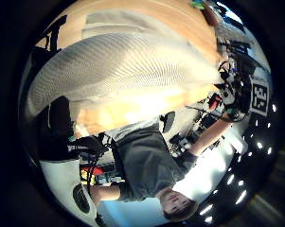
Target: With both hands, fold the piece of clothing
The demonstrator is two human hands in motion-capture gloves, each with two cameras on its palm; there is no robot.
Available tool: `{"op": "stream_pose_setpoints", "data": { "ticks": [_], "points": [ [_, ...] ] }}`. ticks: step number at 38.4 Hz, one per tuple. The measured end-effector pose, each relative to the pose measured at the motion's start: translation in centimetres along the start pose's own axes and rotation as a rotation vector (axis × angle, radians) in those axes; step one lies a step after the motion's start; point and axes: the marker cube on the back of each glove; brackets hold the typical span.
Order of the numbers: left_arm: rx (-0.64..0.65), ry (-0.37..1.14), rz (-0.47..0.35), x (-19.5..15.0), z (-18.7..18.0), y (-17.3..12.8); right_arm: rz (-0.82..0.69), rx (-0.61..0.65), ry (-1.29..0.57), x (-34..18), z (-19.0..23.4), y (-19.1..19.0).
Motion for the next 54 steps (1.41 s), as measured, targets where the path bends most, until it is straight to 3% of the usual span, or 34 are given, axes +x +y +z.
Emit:
{"op": "stream_pose_setpoints", "data": {
  "ticks": [3,16,21,26,32,37,41,45,48,52,54],
  "points": [
    [-0.010,0.013,-0.083,-0.1,0.0,0.1,0.067,0.018,0.011,-1.1,-1.1,0.8],
    [-0.033,0.066,-0.158,-0.7,2.9,-5.1,0.135,0.038,0.024,-1.8,0.5,-1.0],
    [0.084,0.012,-0.182,-0.8,3.6,-6.4,0.155,0.071,0.041,-1.4,1.6,-2.2],
    [0.232,-0.128,-0.240,-1.2,4.3,-8.4,0.210,0.018,0.080,-0.8,3.4,-3.2],
    [0.361,-0.231,-0.342,-2.6,3.9,-8.8,0.297,0.265,0.138,0.5,3.2,-4.7],
    [0.498,-0.213,-0.390,-3.9,2.3,-8.2,0.371,0.446,0.189,1.9,1.5,-4.3],
    [0.649,-0.211,-0.440,-4.8,0.1,-6.8,0.379,0.493,0.180,2.5,-0.3,-3.0],
    [0.740,-0.154,-0.373,-4.0,-1.2,-5.8,0.407,0.436,0.160,2.7,-1.7,-0.6],
    [0.682,-0.071,-0.279,-2.3,0.0,-6.4,0.437,0.400,0.144,2.8,-2.2,1.0],
    [0.665,-0.009,-0.187,0.7,1.7,-3.0,0.474,0.358,0.063,2.4,-1.2,2.0],
    [0.634,0.018,-0.122,2.0,3.0,-2.7,0.508,0.312,0.024,2.4,0.2,2.2]
  ]
}}
